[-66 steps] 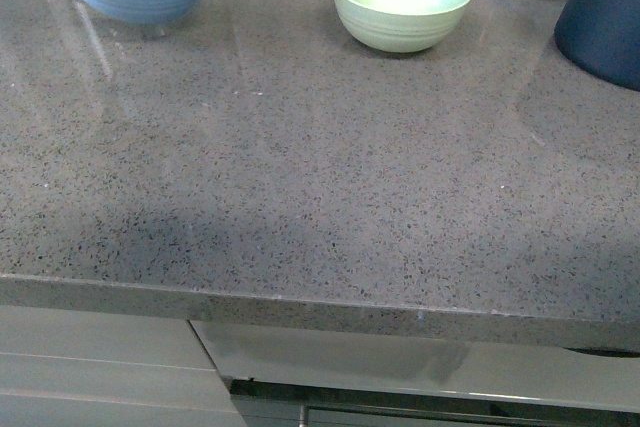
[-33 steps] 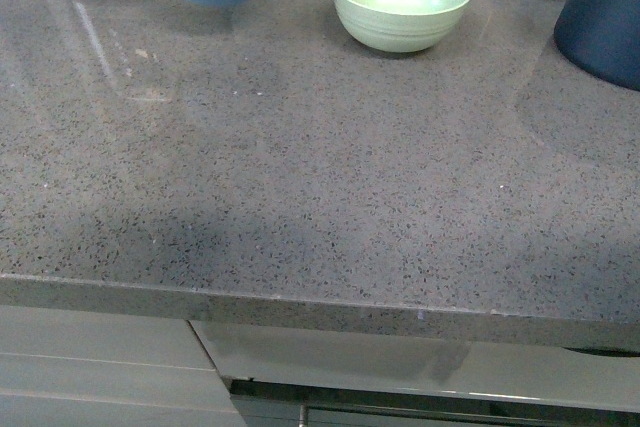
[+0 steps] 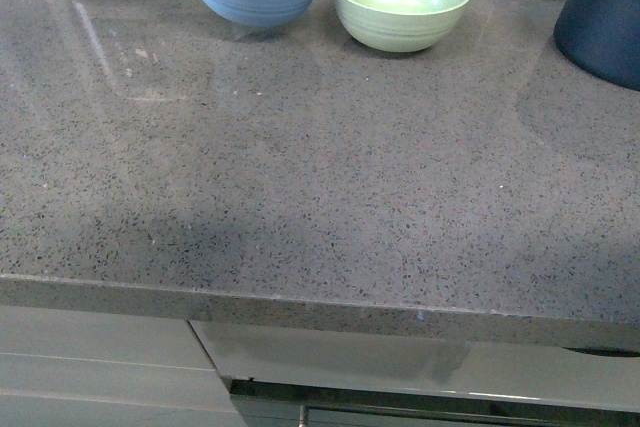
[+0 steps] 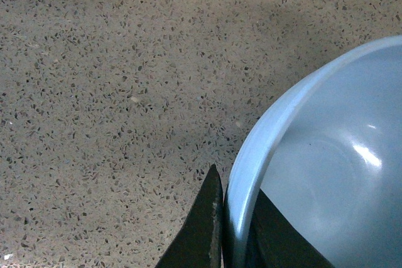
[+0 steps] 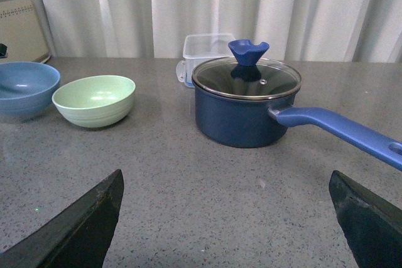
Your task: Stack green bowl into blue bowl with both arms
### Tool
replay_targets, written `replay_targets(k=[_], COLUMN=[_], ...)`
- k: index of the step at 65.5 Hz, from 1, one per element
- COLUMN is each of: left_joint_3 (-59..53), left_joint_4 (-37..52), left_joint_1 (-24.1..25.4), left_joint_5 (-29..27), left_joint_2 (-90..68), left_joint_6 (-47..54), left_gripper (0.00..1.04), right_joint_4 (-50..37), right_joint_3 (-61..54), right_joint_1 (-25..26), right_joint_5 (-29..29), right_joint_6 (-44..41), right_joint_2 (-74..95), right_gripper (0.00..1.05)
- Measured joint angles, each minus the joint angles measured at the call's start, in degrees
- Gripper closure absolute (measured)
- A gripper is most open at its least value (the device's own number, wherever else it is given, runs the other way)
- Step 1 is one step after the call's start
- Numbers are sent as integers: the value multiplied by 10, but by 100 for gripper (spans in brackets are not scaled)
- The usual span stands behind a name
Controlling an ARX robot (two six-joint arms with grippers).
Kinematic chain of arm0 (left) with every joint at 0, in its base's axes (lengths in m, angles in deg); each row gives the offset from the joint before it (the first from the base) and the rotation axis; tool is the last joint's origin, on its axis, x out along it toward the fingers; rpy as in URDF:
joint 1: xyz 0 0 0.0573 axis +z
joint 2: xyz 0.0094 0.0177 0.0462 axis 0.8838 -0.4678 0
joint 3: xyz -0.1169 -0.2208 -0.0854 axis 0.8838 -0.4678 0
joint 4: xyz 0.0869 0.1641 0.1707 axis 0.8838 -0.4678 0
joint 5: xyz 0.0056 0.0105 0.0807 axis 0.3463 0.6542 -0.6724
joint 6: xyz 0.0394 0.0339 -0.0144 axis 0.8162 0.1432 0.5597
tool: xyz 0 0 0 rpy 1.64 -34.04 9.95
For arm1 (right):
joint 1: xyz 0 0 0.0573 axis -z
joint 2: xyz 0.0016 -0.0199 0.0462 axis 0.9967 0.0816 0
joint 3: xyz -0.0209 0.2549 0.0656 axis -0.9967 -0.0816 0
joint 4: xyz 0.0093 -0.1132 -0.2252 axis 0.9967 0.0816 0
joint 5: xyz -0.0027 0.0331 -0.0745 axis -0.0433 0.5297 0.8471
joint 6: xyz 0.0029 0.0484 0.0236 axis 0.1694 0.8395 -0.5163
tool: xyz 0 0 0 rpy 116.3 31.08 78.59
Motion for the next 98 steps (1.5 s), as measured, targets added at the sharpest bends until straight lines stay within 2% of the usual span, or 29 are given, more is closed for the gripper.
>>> replay_targets(k=[18,28,35,38,53,62,72,81,98], left_joint_3=[4,-8,-20,-21,-24,-22,-27,-82,-285], left_joint_4=[-1,4,6,7,11,23,42,67,118], left_joint_1=[-5,-5,-5,-5,-5,-5,-2,4,23], left_joint_5=[-7,-11,-10,-7,-21,-38,-42,-52,-100], left_joint_2=[-3,-3,-3,-3,-3,0,22,104,264], left_joint_6=[-1,-7,-11,-17,-14,-1,3,2,31], left_gripper=[100,83,98,99,62,30,6,7,7], right_joint_4=[0,0,0,0,0,0,0,0,0], right_joint_3=[0,0,0,0,0,0,0,0,0], right_joint_1=[0,0,0,0,0,0,0,0,0], right_joint_5=[0,0,0,0,0,0,0,0,0], right_joint_6=[0,0,0,0,0,0,0,0,0], right_joint_2=[0,0,0,0,0,0,0,0,0], right_gripper=[10,10,10,10,10,10,10,10,10])
